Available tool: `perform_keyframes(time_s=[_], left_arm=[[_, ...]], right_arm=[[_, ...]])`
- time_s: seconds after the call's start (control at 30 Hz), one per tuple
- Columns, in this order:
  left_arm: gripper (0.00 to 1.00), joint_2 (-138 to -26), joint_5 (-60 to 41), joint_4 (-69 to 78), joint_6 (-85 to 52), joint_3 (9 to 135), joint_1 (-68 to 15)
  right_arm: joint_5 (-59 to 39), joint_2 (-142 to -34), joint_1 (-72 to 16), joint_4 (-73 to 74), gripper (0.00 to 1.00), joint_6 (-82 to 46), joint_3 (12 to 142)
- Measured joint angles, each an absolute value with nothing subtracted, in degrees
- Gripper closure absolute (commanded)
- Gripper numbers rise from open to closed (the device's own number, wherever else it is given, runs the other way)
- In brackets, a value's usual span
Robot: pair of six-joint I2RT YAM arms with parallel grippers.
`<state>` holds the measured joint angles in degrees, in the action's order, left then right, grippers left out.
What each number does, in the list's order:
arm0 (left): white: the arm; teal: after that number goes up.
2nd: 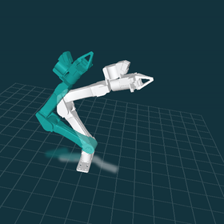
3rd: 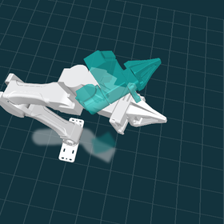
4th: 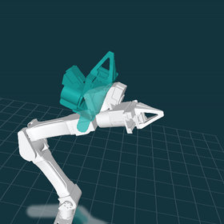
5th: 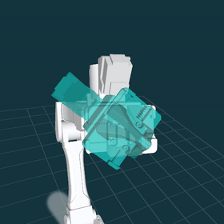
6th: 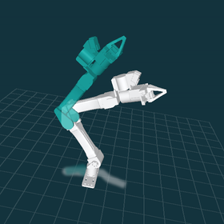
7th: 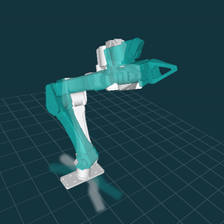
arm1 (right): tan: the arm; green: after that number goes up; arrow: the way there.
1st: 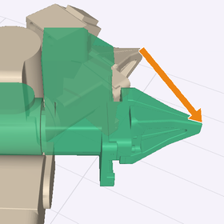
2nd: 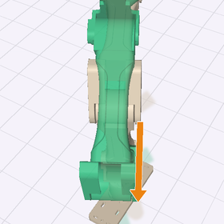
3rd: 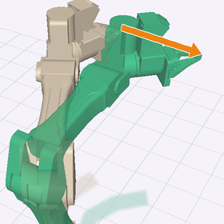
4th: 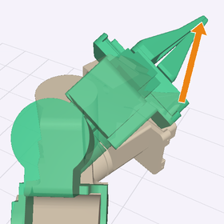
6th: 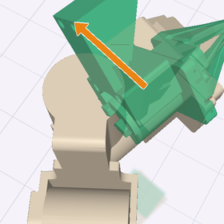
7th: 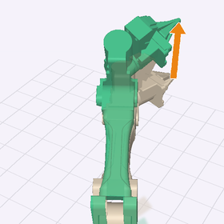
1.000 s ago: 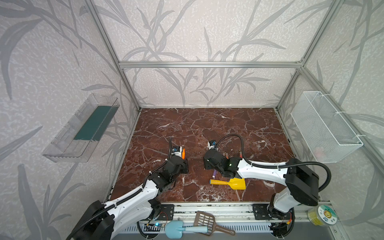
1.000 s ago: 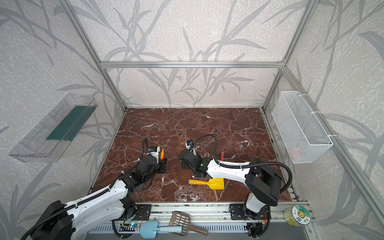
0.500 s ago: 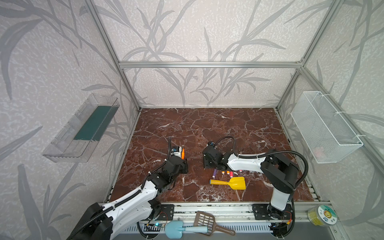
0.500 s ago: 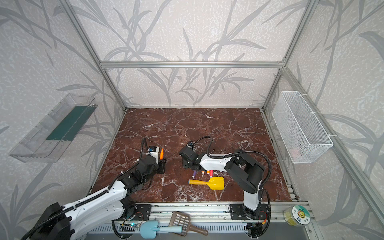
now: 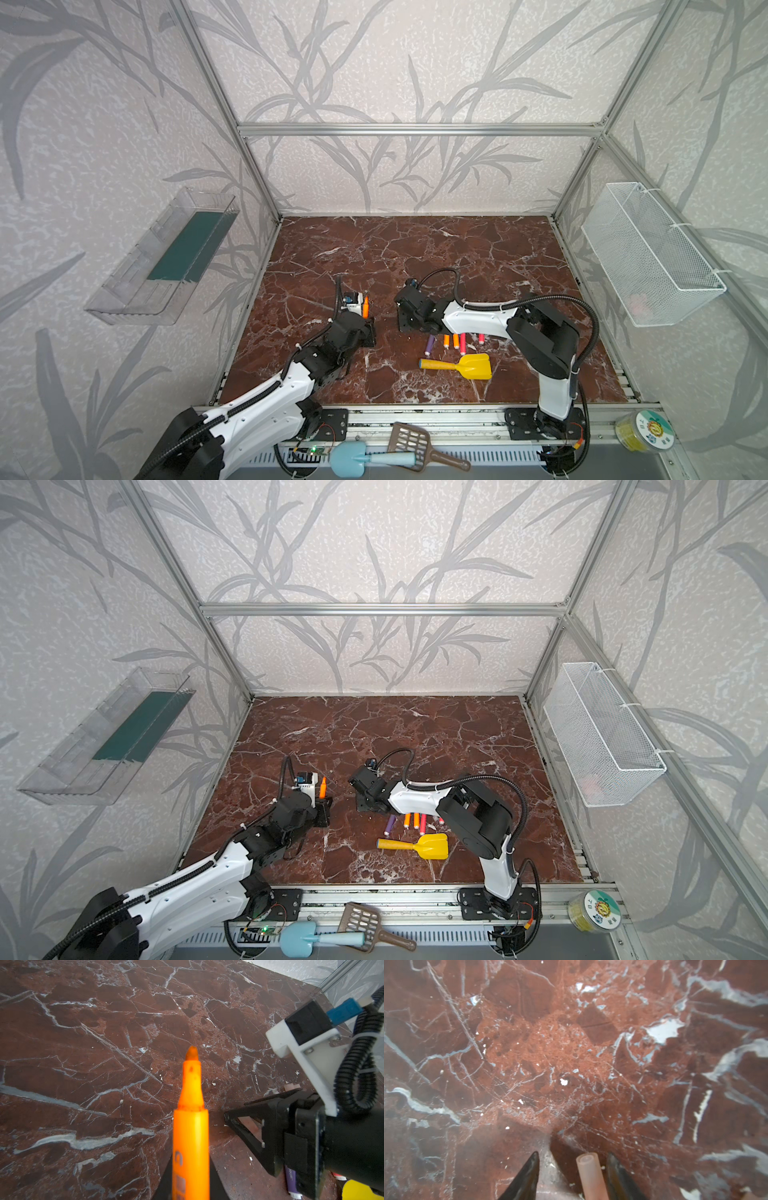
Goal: Insert the pens into the pen caps
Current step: 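Move the right gripper to a pale pink cap on the table and grasp it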
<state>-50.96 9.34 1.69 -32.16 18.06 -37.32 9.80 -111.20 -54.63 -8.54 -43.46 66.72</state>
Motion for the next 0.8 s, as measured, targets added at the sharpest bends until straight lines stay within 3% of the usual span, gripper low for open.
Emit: perform_keyframes(time_s=[0.5, 0.8], left_arm=[[1.0, -50.98, 8.91, 1.74, -32.16, 18.06, -37.32], [1.0, -50.94, 8.64, 1.74, -32.16, 18.06, -37.3]], right_arm=[[16.51, -113.23, -57.01, -17.37, 0.74, -41.91, 70.81], [17.58, -114.54, -57.14, -18.59, 0.74, -41.85, 72.64]])
